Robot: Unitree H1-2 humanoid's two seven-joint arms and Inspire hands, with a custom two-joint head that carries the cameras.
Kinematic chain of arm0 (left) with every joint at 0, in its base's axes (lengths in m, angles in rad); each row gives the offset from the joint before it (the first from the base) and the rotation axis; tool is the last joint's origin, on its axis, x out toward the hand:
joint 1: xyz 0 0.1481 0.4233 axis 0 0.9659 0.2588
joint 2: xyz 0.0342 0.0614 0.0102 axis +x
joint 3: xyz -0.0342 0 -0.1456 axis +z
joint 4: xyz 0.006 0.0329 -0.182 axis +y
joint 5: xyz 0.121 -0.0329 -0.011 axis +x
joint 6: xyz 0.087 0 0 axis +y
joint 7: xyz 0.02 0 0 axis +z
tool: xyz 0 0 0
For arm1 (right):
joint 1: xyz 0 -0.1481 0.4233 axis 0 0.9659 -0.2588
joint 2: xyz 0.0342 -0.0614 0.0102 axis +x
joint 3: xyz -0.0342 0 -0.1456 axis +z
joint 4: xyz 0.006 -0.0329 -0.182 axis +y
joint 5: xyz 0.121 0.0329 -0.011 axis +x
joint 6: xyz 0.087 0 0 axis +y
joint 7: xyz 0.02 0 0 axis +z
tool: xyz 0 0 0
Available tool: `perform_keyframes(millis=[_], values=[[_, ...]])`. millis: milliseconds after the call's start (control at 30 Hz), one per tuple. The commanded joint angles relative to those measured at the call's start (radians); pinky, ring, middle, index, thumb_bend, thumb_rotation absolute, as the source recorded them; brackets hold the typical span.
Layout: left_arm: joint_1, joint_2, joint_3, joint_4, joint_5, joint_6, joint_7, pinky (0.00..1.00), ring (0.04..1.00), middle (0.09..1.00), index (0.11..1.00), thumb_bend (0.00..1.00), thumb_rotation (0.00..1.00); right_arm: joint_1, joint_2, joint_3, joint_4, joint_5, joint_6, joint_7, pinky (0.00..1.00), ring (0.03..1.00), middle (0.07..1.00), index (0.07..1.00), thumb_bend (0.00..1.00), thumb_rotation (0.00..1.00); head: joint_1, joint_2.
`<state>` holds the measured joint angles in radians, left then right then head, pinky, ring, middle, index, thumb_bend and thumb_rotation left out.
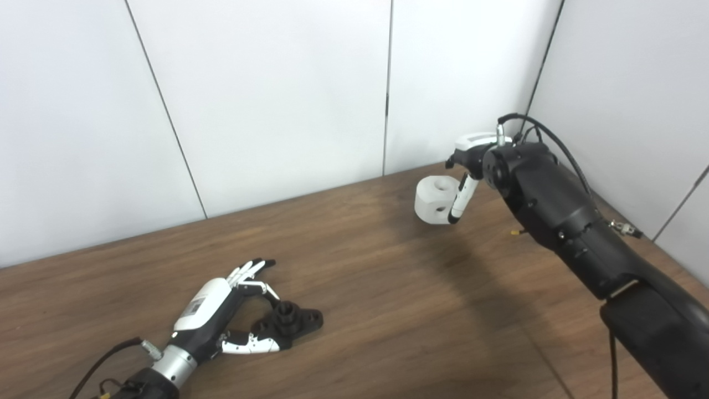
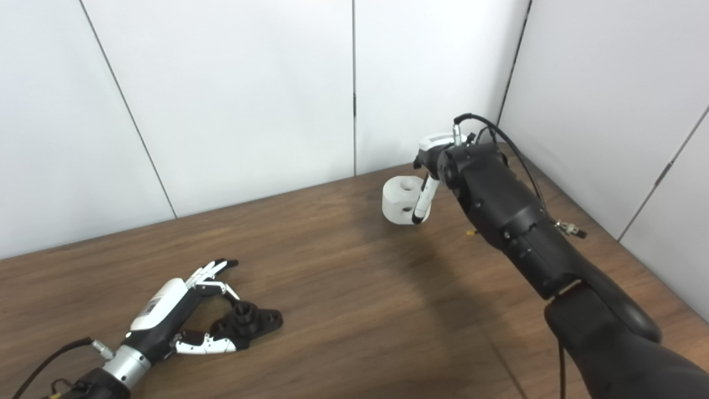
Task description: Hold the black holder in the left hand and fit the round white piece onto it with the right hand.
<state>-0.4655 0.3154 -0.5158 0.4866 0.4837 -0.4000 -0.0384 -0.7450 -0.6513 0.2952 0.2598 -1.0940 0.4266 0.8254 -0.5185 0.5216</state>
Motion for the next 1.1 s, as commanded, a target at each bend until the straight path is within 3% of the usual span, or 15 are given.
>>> perform_keyframes(millis=[0,300,500,1067], values=[[0.089,0.048,-0.042,0.054,0.065,0.041,-0.085,1.00,1.000,0.956,0.482,0.52,0.06,-0.071,-0.029,-0.006,-0.002,0.007,-0.011,-0.043,0.95,1.000,1.000,0.893,1.00,0.36,-0.001,0.001],[0.104,0.047,-0.038,0.033,0.063,0.042,-0.087,1.00,1.000,0.953,0.483,0.52,0.06,-0.073,-0.011,0.019,0.053,0.043,-0.023,-0.127,0.96,1.000,1.000,0.876,0.99,0.35,0.019,0.008],[0.110,0.042,-0.033,0.030,0.055,0.040,-0.084,1.00,1.000,0.950,0.482,0.52,0.06,-0.088,-0.005,0.058,0.098,0.063,-0.031,-0.133,0.95,1.000,1.000,0.888,1.00,0.37,0.027,0.009],[0.135,0.047,-0.023,0.001,0.049,0.048,-0.095,1.00,1.000,0.948,0.482,0.52,0.06,-0.080,0.017,0.071,0.140,0.131,-0.019,-0.197,0.99,1.000,1.000,0.863,0.98,0.34,0.041,0.027]])
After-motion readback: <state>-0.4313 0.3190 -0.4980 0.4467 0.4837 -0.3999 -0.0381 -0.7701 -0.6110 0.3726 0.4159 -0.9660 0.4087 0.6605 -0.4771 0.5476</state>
